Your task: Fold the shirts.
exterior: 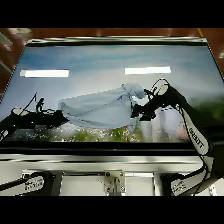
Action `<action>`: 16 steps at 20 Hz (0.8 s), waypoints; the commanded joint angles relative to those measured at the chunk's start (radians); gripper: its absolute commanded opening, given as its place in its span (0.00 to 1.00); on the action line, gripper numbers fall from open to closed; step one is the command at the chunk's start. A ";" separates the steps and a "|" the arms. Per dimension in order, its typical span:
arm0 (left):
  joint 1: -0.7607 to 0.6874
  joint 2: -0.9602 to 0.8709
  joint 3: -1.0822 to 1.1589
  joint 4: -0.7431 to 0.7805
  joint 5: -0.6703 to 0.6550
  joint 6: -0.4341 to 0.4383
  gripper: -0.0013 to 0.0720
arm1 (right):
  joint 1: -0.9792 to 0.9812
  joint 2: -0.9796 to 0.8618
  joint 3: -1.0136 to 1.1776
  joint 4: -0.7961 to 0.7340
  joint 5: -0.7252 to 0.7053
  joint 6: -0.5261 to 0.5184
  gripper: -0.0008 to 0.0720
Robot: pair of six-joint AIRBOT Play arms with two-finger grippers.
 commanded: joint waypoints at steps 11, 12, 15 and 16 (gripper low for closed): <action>0.000 0.417 0.151 -0.003 -0.007 0.118 0.07 | 0.051 0.297 0.097 -0.169 -0.064 -0.055 0.09; 0.000 0.486 0.222 -0.004 -0.006 0.133 0.07 | 0.051 0.376 0.147 -0.188 -0.065 -0.100 0.09; 0.000 0.673 0.507 -0.004 0.025 0.140 0.07 | 0.051 0.628 0.346 -0.190 -0.128 -0.178 0.09; 0.000 0.715 0.601 -0.004 0.048 0.139 0.07 | 0.051 0.713 0.409 -0.184 -0.192 -0.177 0.09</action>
